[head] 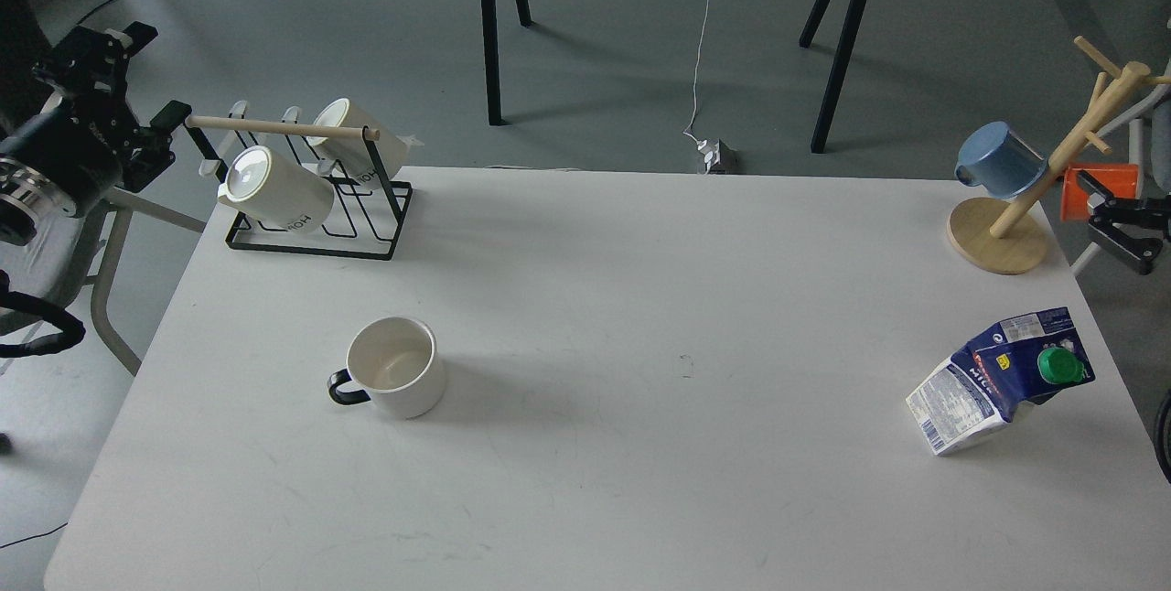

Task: Place cup and milk with both arms
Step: 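Move the left gripper from the rack toward the white mug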

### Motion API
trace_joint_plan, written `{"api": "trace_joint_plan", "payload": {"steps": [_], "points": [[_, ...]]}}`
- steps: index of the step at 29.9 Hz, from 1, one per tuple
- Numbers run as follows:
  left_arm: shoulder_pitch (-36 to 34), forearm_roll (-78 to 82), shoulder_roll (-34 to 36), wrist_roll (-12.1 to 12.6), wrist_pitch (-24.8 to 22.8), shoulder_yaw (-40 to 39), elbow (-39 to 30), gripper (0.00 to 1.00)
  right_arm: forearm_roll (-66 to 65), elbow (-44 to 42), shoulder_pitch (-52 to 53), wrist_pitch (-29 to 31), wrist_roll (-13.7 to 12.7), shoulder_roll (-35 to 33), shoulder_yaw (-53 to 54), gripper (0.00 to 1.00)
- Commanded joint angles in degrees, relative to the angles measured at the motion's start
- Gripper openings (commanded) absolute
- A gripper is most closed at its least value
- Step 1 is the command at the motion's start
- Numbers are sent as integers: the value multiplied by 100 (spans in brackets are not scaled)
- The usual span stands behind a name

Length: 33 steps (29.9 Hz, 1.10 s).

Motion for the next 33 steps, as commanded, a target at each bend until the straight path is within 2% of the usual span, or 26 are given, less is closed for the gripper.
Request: {"api": "trace_joint_plan", "payload": {"steps": [1,12,19,23,28,33], "points": [[-19,-7,-8,0,0,-16,-39,100,0,-2,13,0,-2,0,7,98],[17,72,71,0,0,19,84,100,18,-2,93,0,15,-53,104,98],[-115,1756,413,0,0,116,-56,100,35,-2,58,0,16,-35,112,98],[-361,3189,739,0,0,124,-819,100,35,-72,58,0,16,-9,95,98],[-335,5359,1275,0,0,133,-2365,100,35,-213,31,0,16,0,104,98],[-309,7119,1302,0,0,466,-3071,100,35,-319,14,0,15,0,104,98]]}}
